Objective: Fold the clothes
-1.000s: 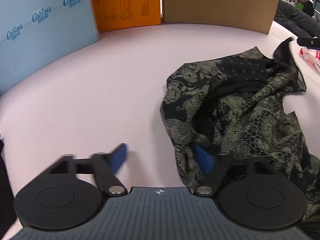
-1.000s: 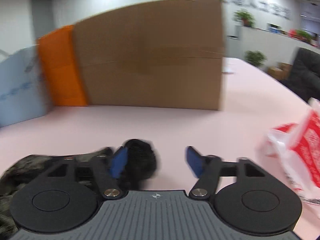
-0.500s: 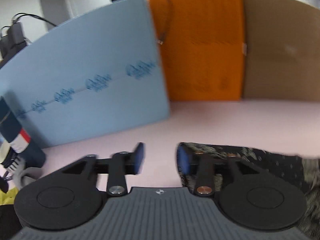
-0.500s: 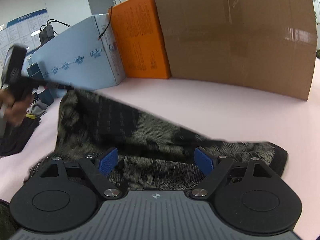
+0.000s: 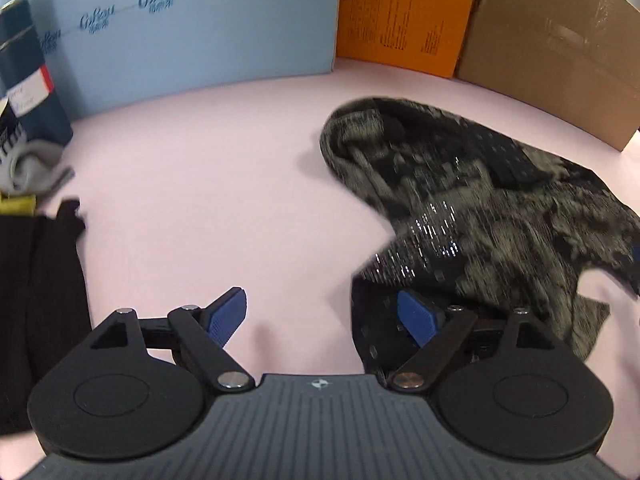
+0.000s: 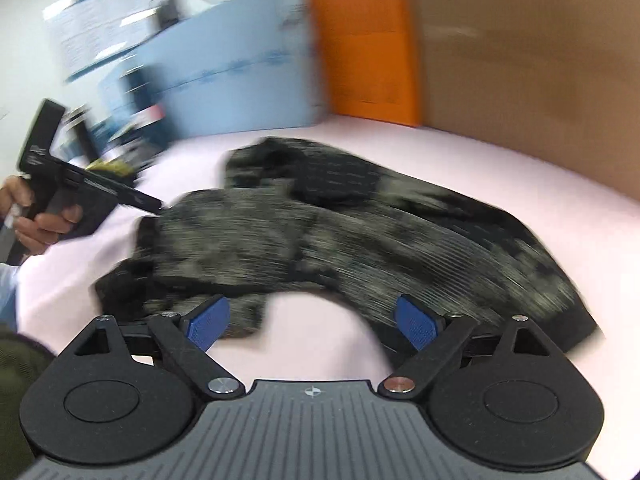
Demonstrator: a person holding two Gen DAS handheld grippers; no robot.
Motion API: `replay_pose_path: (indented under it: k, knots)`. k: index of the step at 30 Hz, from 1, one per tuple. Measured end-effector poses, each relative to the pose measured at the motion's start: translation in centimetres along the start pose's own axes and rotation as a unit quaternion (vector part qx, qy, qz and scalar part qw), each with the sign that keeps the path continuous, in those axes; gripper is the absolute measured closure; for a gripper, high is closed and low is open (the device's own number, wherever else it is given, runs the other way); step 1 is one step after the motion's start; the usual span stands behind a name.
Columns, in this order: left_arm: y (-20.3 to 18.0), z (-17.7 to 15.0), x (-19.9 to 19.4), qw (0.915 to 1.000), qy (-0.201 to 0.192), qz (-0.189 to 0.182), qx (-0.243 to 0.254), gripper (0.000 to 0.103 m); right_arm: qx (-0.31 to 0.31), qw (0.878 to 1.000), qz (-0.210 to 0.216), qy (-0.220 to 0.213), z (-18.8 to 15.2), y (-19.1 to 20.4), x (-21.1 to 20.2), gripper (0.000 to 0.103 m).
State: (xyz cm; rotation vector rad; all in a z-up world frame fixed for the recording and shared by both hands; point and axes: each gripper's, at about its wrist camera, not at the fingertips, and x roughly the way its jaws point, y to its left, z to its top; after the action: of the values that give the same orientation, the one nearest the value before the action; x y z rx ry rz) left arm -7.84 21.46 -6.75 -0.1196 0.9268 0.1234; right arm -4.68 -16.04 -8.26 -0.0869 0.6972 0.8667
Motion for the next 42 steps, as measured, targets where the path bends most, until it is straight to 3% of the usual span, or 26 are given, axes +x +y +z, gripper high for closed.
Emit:
replay_pose_path:
  k: [4,9,10,11,13,16,20,24,26,27,28,29,34,39,40,41,42]
  knots:
    - [0.0,-1.7,-0.6,0.9986,-0.005,-0.003,-0.053,0.021,-0.08,0.994,0.07,0.011,2.0,3.9,3.8,0.007]
    - [0.5,-2.4,-2.0,0.9943,-0.03,0.009,-0.102,0.021,-0.135,0.987,0.084,0.03,3.0,8.2,9.9,0.008]
    - [0.7,-2.6,-2.3,0.9935,-0.033,0.013,-0.108,0.021,-0.122,0.989,0.082,0.029,3.2,8.3,10.6,0.026]
    - [0.9,-2.7,-2.6,0.993,-0.037,0.016,-0.111,0.021,-0.1,0.992,0.075,0.034,3.6,8.0,11.1,0.063]
    - [1.4,-3.0,-3.1,0.9919,-0.044,0.025,-0.117,0.021,-0.064,0.996,0.064,0.025,4.4,7.3,11.2,0.098]
    - [2.0,-3.2,-3.4,0.9903,-0.049,0.035,-0.126,0.021,-0.026,0.998,0.051,-0.035,6.3,5.8,8.2,0.098]
    - [2.3,-3.0,-3.1,0.9902,-0.048,0.037,-0.126,0.021,0.014,0.989,0.027,-0.145,8.3,3.3,-0.2,0.098]
    - [1.5,-2.5,-1.9,0.9922,-0.036,0.028,-0.116,0.021,0.06,0.973,-0.077,-0.207,7.5,-0.1,-7.8,0.098]
    - [1.0,-2.2,-1.1,0.9927,-0.028,0.023,-0.115,0.021,0.045,0.974,-0.114,-0.19,6.7,-0.5,-8.9,0.088]
    - [0.8,-1.9,-0.7,0.9929,-0.024,0.02,-0.114,0.021,0.023,0.98,-0.109,-0.162,6.4,0.0,-8.3,0.075]
    - [0.6,-1.7,-0.4,0.993,-0.022,0.022,-0.114,0.021,-0.001,0.986,-0.095,-0.134,6.3,0.9,-7.2,0.038]
    - [0.4,-1.6,-0.3,0.9931,-0.023,0.024,-0.112,0.021,-0.028,0.99,-0.071,-0.117,5.9,2.2,-5.7,0.028]
    - [0.7,-1.5,-1.2,0.9939,-0.035,0.045,-0.094,0.021,-0.115,0.992,0.015,-0.046,5.6,8.7,4.0,0.031]
    - [2.6,-1.9,-3.0,0.99,-0.049,0.07,-0.112,0.02,-0.175,0.984,0.025,-0.012,6.8,11.9,11.6,0.03]
    - [2.9,-2.0,-3.2,0.9893,-0.05,0.077,-0.114,0.019,-0.179,0.984,0.024,0.01,6.7,11.7,12.9,0.036]
    - [3.2,-2.1,-3.4,0.9885,-0.052,0.084,-0.115,0.016,-0.182,0.983,0.023,0.034,6.5,11.4,14.2,0.077]
    - [3.5,-2.2,-3.6,0.9877,-0.053,0.091,-0.116,0.016,-0.143,0.988,0.038,0.035,6.9,10.5,14.3,0.098]
